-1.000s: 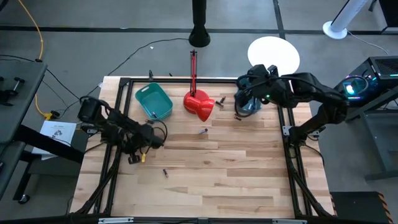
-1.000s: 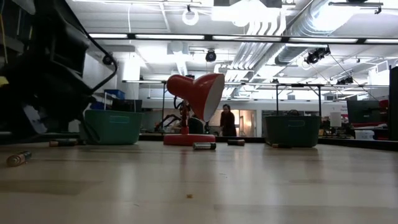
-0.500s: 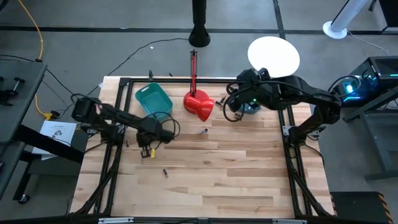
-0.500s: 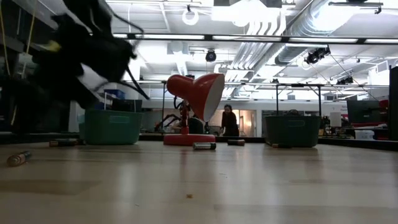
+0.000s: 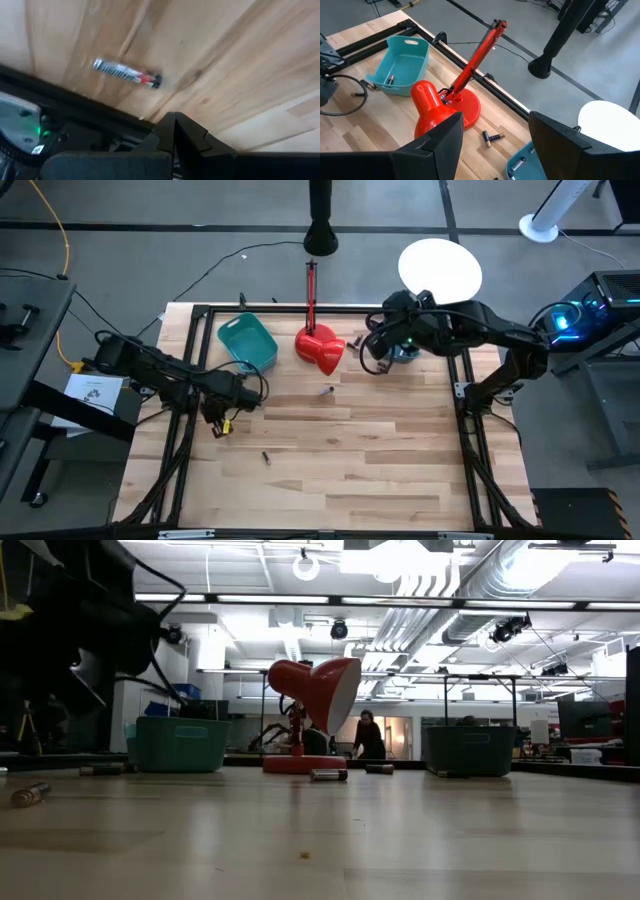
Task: Sort batteries
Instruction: Put the silver battery into the blue bin
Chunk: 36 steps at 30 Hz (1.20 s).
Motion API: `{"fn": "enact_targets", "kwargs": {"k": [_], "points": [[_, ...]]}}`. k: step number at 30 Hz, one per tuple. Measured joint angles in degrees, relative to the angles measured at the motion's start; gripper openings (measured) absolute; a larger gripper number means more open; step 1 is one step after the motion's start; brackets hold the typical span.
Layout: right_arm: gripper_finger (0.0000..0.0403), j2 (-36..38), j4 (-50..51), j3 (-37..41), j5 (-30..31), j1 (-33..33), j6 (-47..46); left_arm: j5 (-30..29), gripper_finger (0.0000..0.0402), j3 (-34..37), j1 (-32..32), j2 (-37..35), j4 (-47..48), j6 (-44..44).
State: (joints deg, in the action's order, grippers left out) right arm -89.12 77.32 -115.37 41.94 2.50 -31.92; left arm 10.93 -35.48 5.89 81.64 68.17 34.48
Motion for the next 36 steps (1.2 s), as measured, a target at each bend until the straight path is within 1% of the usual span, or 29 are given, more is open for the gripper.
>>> {"fn": "enact_targets", "kwargs": {"k": [6, 8, 11, 13, 17, 20, 23, 27, 30, 36], "points": [[0.022, 0.0, -0.06, 0.0, -0.05, -0.67, 0.0, -2.11, 0.0, 0.11, -1.33, 0.97, -0.57, -0.03], [0.022, 0.0, -0.09, 0.0, 0.04, -0.66, 0.19, -5.35, 0.0, 0.11, -1.44, 1.01, -0.64, -0.07], [0.022, 0.0, -0.22, 0.0, 0.04, -0.65, 0.35, -12.47, 0.0, 0.11, -1.85, 1.01, -1.06, 0.02], [0.022, 0.0, -0.24, 0.0, 0.04, -0.65, 0.41, -14.4, 0.0, 0.11, -2.44, 0.99, -1.45, 0.7], [0.022, 0.02, 0.01, 0.0, 0.0, -0.65, 0.41, -14.15, 0.0, 0.11, -3.37, 1.01, -1.9, 1.57], [0.022, 0.02, 0.1, 0.0, -0.09, -0.65, 0.41, -12.25, 0.0, 0.11, -3.41, 1.01, -2.6, 3.0], [0.022, 0.02, 0.19, 0.0, -0.14, -0.65, 0.42, -10.7, 0.0, 0.11, -3.34, 1.01, -5.72, 4.35], [0.022, 0.02, 0.72, 0.0, -0.16, -0.63, 0.42, -10.57, 0.0, 0.11, -3.35, 1.01, -10.2, 5.95], [0.022, 0.02, 0.96, 0.0, -0.24, -0.63, 0.42, -10.28, 0.0, -0.14, -3.35, 1.01, -11.04, 6.64], [0.022, 0.02, 0.96, 0.0, -0.35, -0.63, 0.43, -9.7, 0.0, -6.04, -2.81, -0.23, -7.66, 6.26]]}}
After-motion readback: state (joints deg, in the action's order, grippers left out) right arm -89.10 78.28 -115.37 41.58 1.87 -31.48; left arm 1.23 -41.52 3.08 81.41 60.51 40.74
